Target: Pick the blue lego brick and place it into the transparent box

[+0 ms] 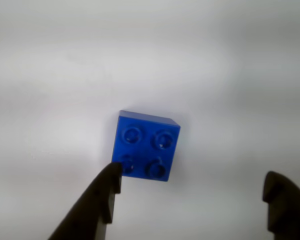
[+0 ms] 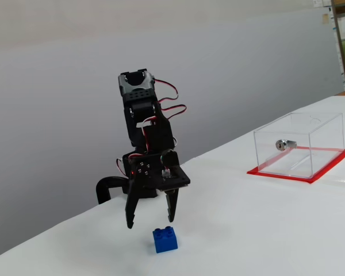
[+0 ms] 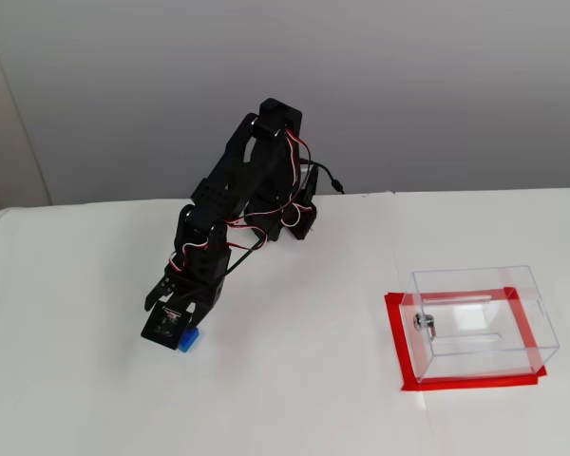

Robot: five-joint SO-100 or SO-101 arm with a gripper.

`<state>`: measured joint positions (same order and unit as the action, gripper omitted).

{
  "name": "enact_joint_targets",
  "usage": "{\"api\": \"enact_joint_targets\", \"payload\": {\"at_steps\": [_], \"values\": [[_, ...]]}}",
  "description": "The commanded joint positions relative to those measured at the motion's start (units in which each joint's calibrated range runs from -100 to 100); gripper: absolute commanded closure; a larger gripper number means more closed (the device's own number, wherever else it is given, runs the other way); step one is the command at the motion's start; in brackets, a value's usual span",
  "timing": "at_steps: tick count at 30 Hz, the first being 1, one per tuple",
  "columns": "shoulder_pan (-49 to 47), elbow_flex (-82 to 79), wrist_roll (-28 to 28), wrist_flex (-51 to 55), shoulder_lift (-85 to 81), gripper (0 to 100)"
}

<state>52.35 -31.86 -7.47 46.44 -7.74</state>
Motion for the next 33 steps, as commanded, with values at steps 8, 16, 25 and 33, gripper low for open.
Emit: {"api": "enact_joint_targets", "payload": {"at_steps": [8,16,25,33], "values": [[-2.0,4.0,2.6,-4.4,3.2,69],[-2.0,3.7,2.6,-5.4,6.3,69],[-2.0,3.8,2.6,-5.5,8.6,69],[-2.0,4.2,2.2,-5.5,10.6,69]]}}
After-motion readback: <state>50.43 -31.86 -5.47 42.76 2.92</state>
